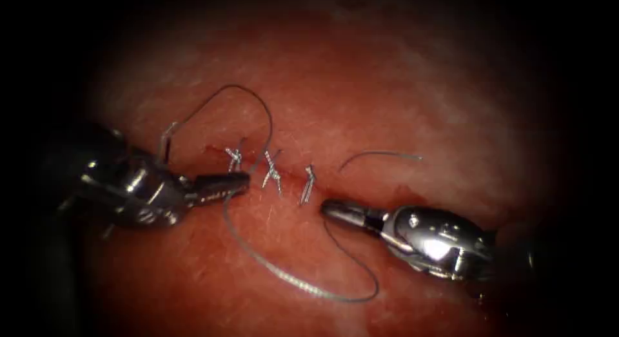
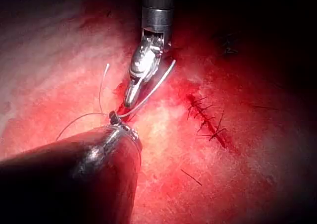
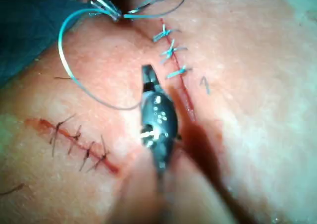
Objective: Wound Closure
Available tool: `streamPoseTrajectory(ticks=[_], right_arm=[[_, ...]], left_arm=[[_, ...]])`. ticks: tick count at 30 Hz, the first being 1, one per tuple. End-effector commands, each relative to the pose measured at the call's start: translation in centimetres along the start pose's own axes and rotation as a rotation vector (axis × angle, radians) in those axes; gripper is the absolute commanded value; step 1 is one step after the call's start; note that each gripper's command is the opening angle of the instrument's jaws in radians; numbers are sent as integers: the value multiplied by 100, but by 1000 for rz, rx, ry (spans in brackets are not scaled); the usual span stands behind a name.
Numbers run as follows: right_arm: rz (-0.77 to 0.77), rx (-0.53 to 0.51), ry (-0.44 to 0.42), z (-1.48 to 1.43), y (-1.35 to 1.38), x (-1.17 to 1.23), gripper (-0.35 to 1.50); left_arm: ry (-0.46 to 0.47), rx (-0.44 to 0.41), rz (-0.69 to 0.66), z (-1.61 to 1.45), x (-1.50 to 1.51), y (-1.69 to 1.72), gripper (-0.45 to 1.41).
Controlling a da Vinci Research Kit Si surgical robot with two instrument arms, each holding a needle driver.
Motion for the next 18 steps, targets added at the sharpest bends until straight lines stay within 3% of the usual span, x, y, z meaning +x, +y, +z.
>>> streamPoseTrajectory(ticks=[1, 6, 15, 18], right_arm=[[-2, 29, -7, 18, -14, -7, -35], [-22, 114, 7, 32, -40, -1, -35], [-19, 95, 164, 31, -52, 37, -35], [-20, 102, 170, 39, -58, 40, -35]], left_arm=[[-10, -4, -5, 8, 3, 10, -45], [-45, 10, -19, 48, -22, 3, -45], [-99, 35, -147, 97, -58, 63, -45], [-113, 45, -202, 105, -59, 68, -45]])
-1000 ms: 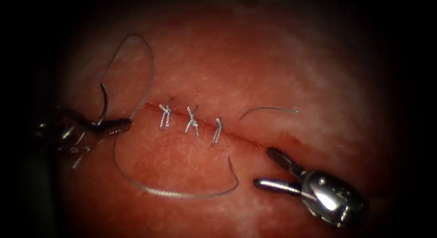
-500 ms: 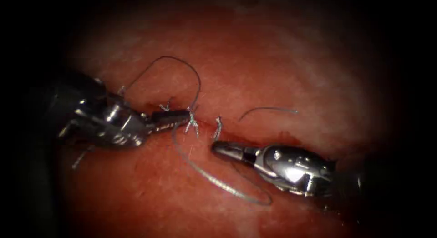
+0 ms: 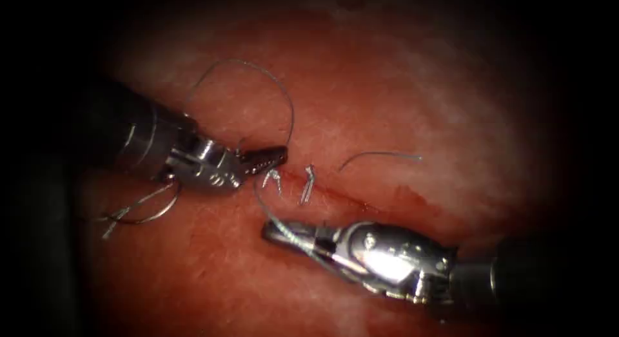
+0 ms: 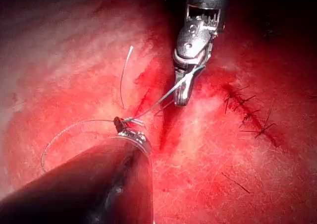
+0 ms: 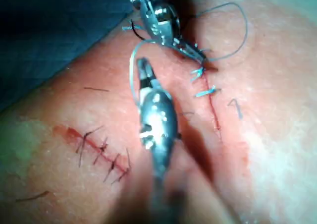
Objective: Wound Closure
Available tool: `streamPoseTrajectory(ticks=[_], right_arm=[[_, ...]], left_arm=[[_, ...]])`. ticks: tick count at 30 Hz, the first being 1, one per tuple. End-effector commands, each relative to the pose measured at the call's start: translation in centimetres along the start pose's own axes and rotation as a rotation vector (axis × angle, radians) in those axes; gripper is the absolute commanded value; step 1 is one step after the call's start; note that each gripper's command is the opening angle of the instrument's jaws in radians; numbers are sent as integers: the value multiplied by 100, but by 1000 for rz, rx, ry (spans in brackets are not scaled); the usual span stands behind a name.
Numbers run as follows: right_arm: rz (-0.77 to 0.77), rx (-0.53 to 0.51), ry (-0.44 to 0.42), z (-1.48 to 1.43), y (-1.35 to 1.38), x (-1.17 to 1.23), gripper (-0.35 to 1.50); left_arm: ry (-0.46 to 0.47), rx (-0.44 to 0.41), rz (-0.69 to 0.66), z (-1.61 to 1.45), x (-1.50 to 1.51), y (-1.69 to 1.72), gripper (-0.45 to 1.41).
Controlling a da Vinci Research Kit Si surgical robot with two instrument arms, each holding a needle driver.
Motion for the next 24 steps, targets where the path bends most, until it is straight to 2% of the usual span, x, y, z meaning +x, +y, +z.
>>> streamPoseTrajectory(ticks=[1, 13, 20, 24], right_arm=[[4, 12, 3, 11, -13, -10, -35], [2, 41, 14, 21, -13, -7, -35], [3, 39, 85, 19, -11, 4, -35], [-17, 8, 169, 17, -3, 21, -35]], left_arm=[[-6, 0, -19, 4, 4, 12, -45], [-124, 54, -93, 33, 16, 13, -45], [-174, 88, -91, 42, 4, 33, -45], [-197, 108, -90, 40, 3, 53, -45]])
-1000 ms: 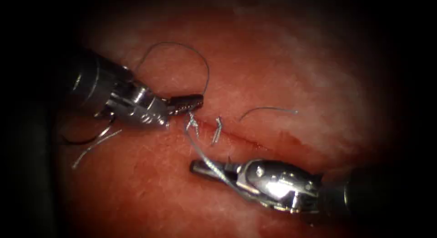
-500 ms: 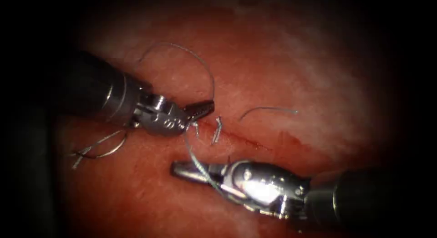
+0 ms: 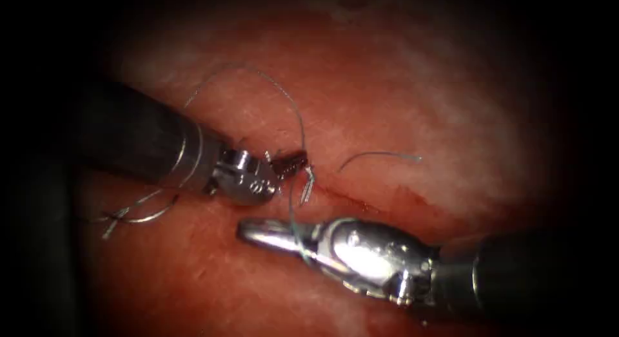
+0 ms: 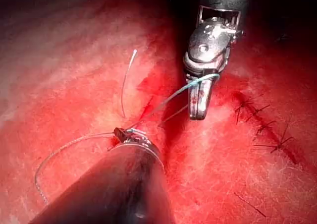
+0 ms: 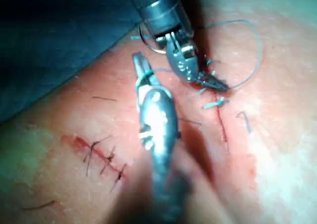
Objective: Wound Closure
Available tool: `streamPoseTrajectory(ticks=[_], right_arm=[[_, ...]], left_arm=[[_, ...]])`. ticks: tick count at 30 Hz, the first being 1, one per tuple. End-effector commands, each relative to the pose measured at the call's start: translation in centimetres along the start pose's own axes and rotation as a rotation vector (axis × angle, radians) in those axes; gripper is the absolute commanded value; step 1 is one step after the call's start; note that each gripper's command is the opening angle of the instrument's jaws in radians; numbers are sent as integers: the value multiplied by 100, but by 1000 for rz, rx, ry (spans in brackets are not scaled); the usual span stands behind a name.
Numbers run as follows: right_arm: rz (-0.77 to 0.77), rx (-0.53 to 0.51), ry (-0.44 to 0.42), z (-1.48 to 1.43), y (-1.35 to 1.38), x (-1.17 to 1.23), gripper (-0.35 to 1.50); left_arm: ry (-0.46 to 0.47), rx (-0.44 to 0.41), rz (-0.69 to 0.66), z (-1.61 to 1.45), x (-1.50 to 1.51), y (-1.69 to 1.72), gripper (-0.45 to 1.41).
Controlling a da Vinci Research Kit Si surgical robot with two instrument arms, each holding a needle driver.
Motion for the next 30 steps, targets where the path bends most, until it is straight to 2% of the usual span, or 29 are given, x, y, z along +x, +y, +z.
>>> streamPoseTrajectory(ticks=[1, 3, 4, 5, 6, 9, 10, 14, 18, 19, 21, 22, 24, 25, 26, 30], right_arm=[[6, -2, 4, 3, -9, -8, -35], [0, -44, 21, 0, -3, -3, -35], [-4, -58, 23, -2, -1, -1, -28], [-5, -111, 18, -6, 5, 1, 26], [-3, -144, 18, -9, 8, 2, 56], [-1, -199, 14, -15, 14, 4, 84], [-1, -261, -2, -23, 21, 6, 101], [-11, -350, -14, -39, 33, 6, 110], [-30, -395, -50, -43, 37, 2, 108], [-33, -409, -100, -42, 38, -2, 103], [-40, -414, -124, -42, 39, -5, 101], [-55, -427, -184, -42, 43, -11, 98], [-56, -433, -210, -42, 44, -15, 96], [-59, -438, -271, -42, 48, -25, 94], [-59, -438, -271, -42, 48, -25, 94], [-68, -427, -373, -43, 50, -48, 93]], left_arm=[[0, -4, -1, 0, 2, 13, -45], [-8, -1, -3, -8, 7, 19, -45], [-9, 2, -5, -11, 9, 20, -45], [-14, 6, -7, -18, 13, 24, -45], [-17, 7, -8, -23, 15, 27, -45], [-25, 11, -15, -34, 20, 35, -45], [-28, 13, -4, -49, 23, 41, -45], [-29, 19, -7, -73, 26, 48, -45], [-21, 33, -11, -86, 29, 52, -45], [-16, 35, -8, -92, 31, 53, -45], [-13, 38, -4, -95, 33, 53, -45], [-9, 46, -3, -102, 37, 52, -45], [-6, 49, 1, -105, 40, 51, -45], [0, 63, 5, -114, 45, 49, -45], [0, 63, 5, -114, 45, 49, -45], [15, 100, 11, -129, 55, 39, -45]])
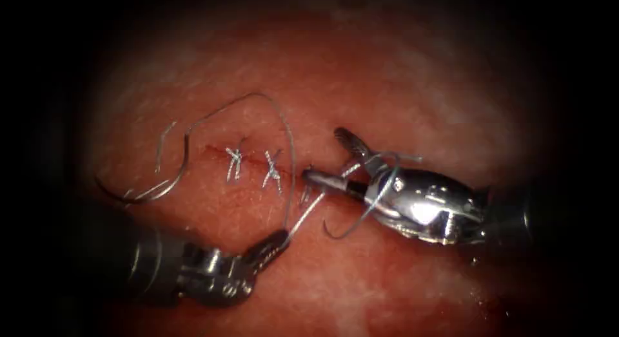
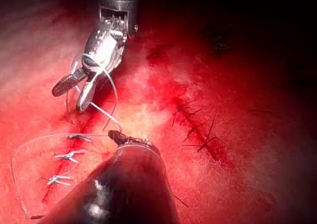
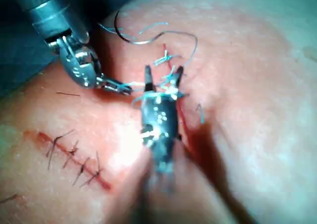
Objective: Wound Closure
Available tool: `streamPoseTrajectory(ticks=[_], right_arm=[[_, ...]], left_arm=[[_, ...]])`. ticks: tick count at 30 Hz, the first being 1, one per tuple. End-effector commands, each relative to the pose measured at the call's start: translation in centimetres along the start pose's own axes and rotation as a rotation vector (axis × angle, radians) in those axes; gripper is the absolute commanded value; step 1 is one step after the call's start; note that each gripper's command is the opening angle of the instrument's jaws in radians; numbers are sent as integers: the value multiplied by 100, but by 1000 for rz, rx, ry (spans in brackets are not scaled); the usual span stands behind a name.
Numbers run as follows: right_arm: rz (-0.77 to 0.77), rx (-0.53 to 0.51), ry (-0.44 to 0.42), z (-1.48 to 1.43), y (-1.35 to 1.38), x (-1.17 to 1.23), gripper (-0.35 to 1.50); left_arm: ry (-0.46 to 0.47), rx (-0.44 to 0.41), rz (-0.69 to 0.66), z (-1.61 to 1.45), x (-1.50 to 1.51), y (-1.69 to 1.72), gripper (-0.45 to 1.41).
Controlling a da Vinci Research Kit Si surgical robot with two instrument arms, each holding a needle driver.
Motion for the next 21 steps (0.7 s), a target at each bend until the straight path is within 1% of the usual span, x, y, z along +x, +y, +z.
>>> streamPoseTrajectory(ticks=[1, 2, 4, 7, 9, 10, 12, 14, 15, 16, 19, 21], right_arm=[[-8, 12, -31, 6, -12, -17, 93], [-23, 24, -72, 10, -15, -27, 93], [-35, 47, -105, 12, -19, -35, 93], [-42, 67, -125, 13, -23, -39, 86], [-56, 89, -153, 14, -28, -43, 84], [-54, 113, -173, 15, -31, -45, 83], [-51, 138, -187, 17, -35, -47, 83], [-54, 173, -191, 21, -42, -47, 81], [-54, 214, -187, 25, -52, -46, 79], [-54, 232, -181, 27, -56, -46, 78], [-61, 298, -161, 33, -69, -44, 66], [-63, 309, -155, 34, -71, -43, 66]], left_arm=[[6, 9, 5, -7, 4, 9, -45], [18, 29, 13, -12, 8, 1, -45], [30, 55, 17, -16, 11, -10, -45], [38, 74, 24, -20, 13, -20, -45], [46, 90, 25, -24, 14, -32, -45], [52, 103, 27, -26, 15, -43, -45], [57, 108, 25, -26, 16, -54, -45], [53, 113, 21, -21, 18, -67, -45], [44, 111, 36, -9, 22, -78, -45], [39, 111, 45, -3, 24, -81, -45], [14, 117, 93, 25, 35, -80, -45], [9, 114, 100, 30, 36, -78, -45]])
